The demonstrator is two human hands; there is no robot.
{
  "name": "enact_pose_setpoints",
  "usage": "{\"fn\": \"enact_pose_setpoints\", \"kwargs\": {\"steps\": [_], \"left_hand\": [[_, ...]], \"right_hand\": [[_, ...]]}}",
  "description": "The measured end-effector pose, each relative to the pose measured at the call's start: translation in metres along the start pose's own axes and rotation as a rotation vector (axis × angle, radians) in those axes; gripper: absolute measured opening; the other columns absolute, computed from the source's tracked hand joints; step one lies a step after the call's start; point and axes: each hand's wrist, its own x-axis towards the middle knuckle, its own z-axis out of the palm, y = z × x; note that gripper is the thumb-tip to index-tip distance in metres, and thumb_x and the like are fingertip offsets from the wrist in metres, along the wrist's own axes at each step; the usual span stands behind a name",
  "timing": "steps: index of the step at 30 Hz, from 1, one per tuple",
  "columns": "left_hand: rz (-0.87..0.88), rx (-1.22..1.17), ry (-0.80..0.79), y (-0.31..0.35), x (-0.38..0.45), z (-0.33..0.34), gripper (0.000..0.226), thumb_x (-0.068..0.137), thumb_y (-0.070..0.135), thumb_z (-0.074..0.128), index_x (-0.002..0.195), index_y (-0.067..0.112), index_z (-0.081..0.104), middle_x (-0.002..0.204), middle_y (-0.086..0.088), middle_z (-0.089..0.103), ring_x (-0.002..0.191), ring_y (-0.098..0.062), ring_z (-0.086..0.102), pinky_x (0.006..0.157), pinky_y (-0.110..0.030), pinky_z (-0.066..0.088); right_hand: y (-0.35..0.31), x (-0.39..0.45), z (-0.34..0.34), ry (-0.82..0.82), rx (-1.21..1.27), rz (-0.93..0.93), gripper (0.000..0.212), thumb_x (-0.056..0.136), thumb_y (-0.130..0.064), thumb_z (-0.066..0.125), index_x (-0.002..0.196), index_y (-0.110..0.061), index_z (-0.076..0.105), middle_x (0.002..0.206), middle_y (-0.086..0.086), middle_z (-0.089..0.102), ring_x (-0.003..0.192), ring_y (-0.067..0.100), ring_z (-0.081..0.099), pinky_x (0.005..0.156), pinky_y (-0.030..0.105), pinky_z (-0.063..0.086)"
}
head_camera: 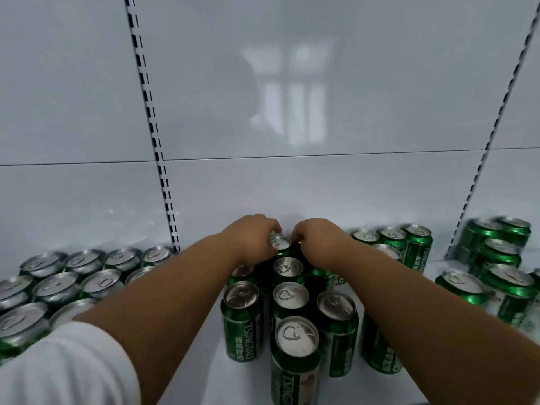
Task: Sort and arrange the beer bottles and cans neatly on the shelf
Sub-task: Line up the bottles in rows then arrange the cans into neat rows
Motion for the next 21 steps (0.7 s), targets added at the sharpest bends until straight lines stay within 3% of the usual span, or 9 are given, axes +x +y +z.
{"fn": "enact_pose_setpoints", "kwargs": {"steps": [5, 7, 9, 12, 16, 21], "left_hand": [[0.038, 0.106, -0.13, 0.003, 0.017, 0.006, 0.056, 0.083, 0.034, 0.069, 0.137, 0.034, 0.052, 0.124, -0.004, 0.054, 0.112, -0.025, 0.057, 0.096, -0.039, 0.047], [0.048, 0.118, -0.134, 0.003, 0.02, 0.008, 0.058, 0.084, 0.033, 0.07, 0.138, 0.031, 0.05, 0.127, -0.005, 0.052, 0.113, -0.026, 0.056, 0.096, -0.038, 0.046], [0.053, 0.113, -0.136, 0.004, 0.021, 0.01, 0.052, 0.085, 0.033, 0.07, 0.133, 0.028, 0.053, 0.125, -0.005, 0.051, 0.11, -0.027, 0.057, 0.094, -0.037, 0.047], [0.042, 0.099, -0.118, 0.004, 0.024, 0.012, 0.042, 0.085, 0.034, 0.07, 0.124, 0.026, 0.06, 0.113, -0.003, 0.052, 0.103, -0.025, 0.058, 0.088, -0.033, 0.046], [0.023, 0.093, -0.113, 0.002, 0.024, 0.008, 0.045, 0.082, 0.034, 0.072, 0.125, 0.027, 0.06, 0.106, 0.0, 0.049, 0.101, -0.022, 0.056, 0.086, -0.03, 0.044], [0.004, 0.11, -0.134, -0.002, 0.022, 0.004, 0.054, 0.08, 0.032, 0.075, 0.131, 0.027, 0.056, 0.117, -0.004, 0.051, 0.106, -0.025, 0.055, 0.093, -0.037, 0.047]], "right_hand": [[0.009, 0.027, 0.012, -0.017, -0.066, 0.034, 0.02, 0.09, -0.005, 0.052, 0.103, -0.007, 0.067, 0.109, 0.009, 0.067, 0.097, 0.025, 0.063, 0.076, 0.03, 0.05], [0.006, 0.035, 0.016, 0.013, -0.07, 0.049, 0.007, 0.091, -0.006, 0.052, 0.086, -0.006, 0.057, 0.107, 0.01, 0.065, 0.095, 0.026, 0.062, 0.073, 0.031, 0.045], [0.003, 0.039, 0.022, 0.054, -0.052, 0.065, 0.014, 0.091, -0.008, 0.053, 0.078, -0.011, 0.049, 0.103, 0.01, 0.065, 0.09, 0.027, 0.06, 0.071, 0.031, 0.042], [0.006, 0.041, 0.036, 0.131, 0.032, 0.084, 0.004, 0.088, -0.012, 0.056, 0.086, -0.012, 0.059, 0.099, 0.008, 0.068, 0.097, 0.029, 0.062, 0.073, 0.031, 0.046], [0.012, 0.039, 0.041, 0.141, 0.059, 0.047, 0.02, 0.087, -0.012, 0.055, 0.103, -0.018, 0.067, 0.105, 0.005, 0.069, 0.107, 0.029, 0.058, 0.088, 0.033, 0.05], [0.012, 0.028, 0.046, 0.179, -0.048, -0.042, 0.027, 0.087, -0.005, 0.045, 0.111, -0.013, 0.056, 0.107, 0.011, 0.064, 0.108, 0.031, 0.047, 0.077, 0.033, 0.037]]}}
